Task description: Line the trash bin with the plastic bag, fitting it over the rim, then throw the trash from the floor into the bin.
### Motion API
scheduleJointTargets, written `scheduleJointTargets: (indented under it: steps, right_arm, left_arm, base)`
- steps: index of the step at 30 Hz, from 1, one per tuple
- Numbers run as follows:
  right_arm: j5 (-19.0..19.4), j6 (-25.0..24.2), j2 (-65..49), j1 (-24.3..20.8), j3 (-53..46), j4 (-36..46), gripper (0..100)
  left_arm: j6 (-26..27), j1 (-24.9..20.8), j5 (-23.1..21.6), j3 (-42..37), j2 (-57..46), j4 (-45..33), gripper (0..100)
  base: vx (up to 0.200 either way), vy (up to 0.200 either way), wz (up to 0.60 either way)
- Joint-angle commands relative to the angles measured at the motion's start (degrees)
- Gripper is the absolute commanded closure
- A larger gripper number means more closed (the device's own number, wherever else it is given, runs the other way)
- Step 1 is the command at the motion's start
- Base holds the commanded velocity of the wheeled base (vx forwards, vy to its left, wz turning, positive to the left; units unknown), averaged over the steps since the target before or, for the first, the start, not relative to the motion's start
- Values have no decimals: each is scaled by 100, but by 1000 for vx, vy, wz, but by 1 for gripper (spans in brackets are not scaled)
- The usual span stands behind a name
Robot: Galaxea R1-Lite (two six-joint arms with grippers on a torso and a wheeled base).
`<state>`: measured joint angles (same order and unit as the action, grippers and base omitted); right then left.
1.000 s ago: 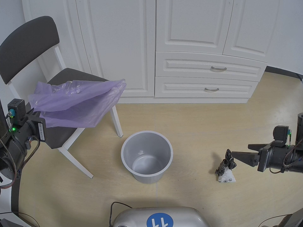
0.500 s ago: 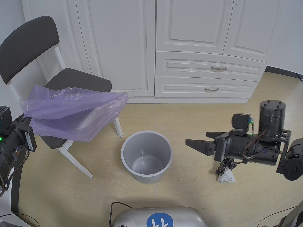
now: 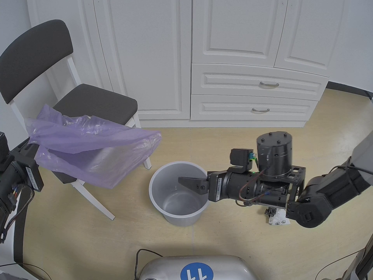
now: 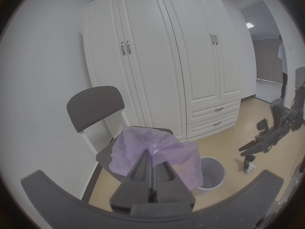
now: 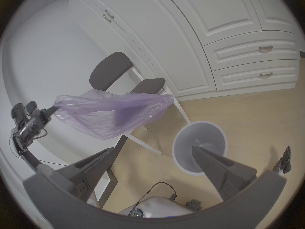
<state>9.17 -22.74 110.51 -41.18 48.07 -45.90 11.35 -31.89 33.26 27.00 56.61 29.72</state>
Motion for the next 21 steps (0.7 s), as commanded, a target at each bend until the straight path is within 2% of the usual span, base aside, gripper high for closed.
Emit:
scheduleJointTargets:
  steps: [1,13,21]
  right_arm:
    - [-3,-20,744,-57,449,46,0]
    - [6,-47,1509,-66,1354,-42,0]
    - [-11,-416,2027,31,2225,11,0]
  left_arm:
    - [8,-177,-3,7,-124,7,100]
    - [60,-485,-38,-2,-326,7,100]
    - [192,-538,-232,-55,-564,7,100]
  base:
    - [0,0,0]
    - [0,0,0]
    - [0,0,0]
